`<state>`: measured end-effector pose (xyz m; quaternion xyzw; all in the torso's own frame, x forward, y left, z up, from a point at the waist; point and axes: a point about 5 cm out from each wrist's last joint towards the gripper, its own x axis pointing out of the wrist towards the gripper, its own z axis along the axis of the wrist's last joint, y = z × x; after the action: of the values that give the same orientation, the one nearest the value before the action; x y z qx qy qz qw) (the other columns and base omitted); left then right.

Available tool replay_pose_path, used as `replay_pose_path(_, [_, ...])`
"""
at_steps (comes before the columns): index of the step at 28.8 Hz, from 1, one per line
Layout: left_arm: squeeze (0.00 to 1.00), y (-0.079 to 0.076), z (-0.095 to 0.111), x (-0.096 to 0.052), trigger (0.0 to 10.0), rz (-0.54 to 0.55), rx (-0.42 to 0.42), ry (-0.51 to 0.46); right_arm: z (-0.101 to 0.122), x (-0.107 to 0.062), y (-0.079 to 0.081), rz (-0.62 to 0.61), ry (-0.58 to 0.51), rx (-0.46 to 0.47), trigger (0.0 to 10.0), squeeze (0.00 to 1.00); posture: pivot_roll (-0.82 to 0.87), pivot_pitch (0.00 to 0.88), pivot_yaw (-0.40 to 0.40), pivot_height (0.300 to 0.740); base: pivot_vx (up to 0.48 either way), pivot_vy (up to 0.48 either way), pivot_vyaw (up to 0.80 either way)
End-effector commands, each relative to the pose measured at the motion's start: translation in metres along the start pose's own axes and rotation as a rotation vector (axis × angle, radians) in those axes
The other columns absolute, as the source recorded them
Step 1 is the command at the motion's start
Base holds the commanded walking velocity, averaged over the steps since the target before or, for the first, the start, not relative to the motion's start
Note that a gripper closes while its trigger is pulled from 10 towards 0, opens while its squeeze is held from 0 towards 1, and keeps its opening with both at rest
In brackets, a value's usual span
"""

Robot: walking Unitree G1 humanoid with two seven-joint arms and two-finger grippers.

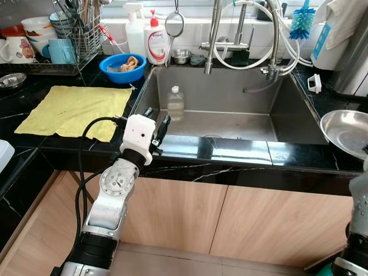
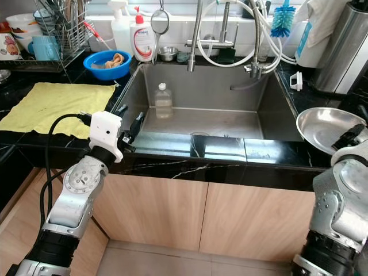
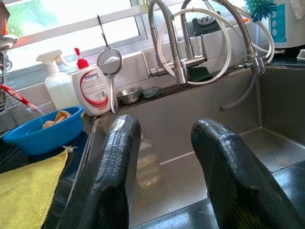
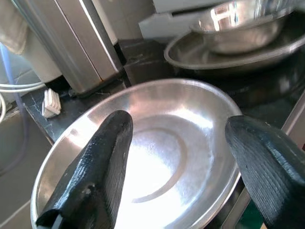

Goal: Kitchen organization

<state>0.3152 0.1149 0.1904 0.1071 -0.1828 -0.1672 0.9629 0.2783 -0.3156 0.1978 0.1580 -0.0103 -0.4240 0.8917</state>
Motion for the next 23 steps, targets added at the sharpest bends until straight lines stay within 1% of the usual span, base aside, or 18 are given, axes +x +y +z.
replay_pose_path(1, [0.0, -0.002, 0.002, -0.001, 10.0, -0.014, 0.003, -0.008, -0.001, 0.002, -0.001, -0.03, 0.017, 0.047, 10.0, 0.0, 0.04, 0.0, 0.026, 0.74, 0.0, 0.0, 0.0])
replay_pose_path(3, [0.0, -0.001, 0.002, -0.001, 10.0, -0.012, 0.003, -0.009, -0.003, 0.003, -0.003, -0.063, 0.023, 0.073, 10.0, 0.0, 0.05, 0.0, 0.025, 0.74, 0.0, 0.0, 0.0])
replay_pose_path(8, [0.0, -0.001, 0.002, -0.002, 10.0, -0.012, 0.004, -0.009, -0.001, 0.003, -0.008, -0.1, 0.005, 0.086, 10.0, 0.0, 0.05, 0.0, 0.024, 0.74, 0.0, 0.0, 0.0])
replay_pose_path(11, [0.0, -0.001, 0.002, -0.002, 10.0, -0.013, 0.003, -0.009, 0.001, 0.003, -0.014, -0.137, -0.009, 0.099, 10.0, 0.0, 0.05, 0.0, 0.025, 0.74, 0.0, 0.0, 0.0])
replay_pose_path(15, [0.0, -0.003, 0.002, -0.001, 10.0, -0.016, -0.001, -0.009, -0.003, 0.003, -0.02, -0.164, -0.004, 0.098, 10.0, 0.0, 0.04, 0.0, 0.026, 0.74, 0.0, 0.0, 0.0])
replay_pose_path(18, [0.0, -0.003, 0.002, -0.001, 10.0, -0.017, -0.002, -0.008, -0.007, 0.003, -0.018, -0.164, 0.012, 0.102, 10.0, 0.0, 0.05, 0.0, 0.025, 0.74, 0.0, 0.0, 0.0])
replay_pose_path(20, [0.0, -0.002, 0.002, -0.001, 10.0, -0.015, 0.0, -0.007, -0.011, 0.004, -0.015, -0.155, 0.046, 0.132, 10.0, 0.0, 0.05, 0.0, 0.025, 0.74, 0.0, 0.0, 0.0])
replay_pose_path(23, [0.0, -0.001, 0.002, -0.001, 10.0, -0.012, 0.002, -0.007, -0.01, 0.006, -0.007, -0.123, 0.042, 0.114, 10.0, 0.0, 0.05, 0.0, 0.024, 0.74, 0.0, 0.0, 0.0])
